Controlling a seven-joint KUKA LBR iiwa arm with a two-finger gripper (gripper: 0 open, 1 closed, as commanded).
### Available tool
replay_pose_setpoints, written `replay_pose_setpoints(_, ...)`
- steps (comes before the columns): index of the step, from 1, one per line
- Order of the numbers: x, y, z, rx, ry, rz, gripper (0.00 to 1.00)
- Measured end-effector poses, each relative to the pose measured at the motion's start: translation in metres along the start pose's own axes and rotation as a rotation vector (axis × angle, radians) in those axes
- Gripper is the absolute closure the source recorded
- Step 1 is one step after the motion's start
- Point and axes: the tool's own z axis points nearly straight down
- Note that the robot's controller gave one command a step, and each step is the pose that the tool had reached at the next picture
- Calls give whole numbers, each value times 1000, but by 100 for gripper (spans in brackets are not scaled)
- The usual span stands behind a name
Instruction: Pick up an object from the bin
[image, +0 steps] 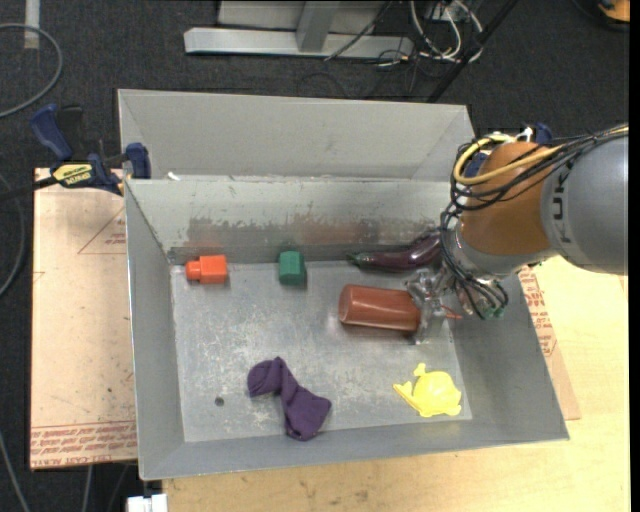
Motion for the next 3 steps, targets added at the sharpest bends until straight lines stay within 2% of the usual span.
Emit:
replay_pose_setpoints(1,0,0,0,0,1,0,100)
replay_pose_setpoints(2,1,3,-27,-3,10,-12,100)
replay_pose_setpoints(3,-16,-13,-4,1,-11,-75,0)
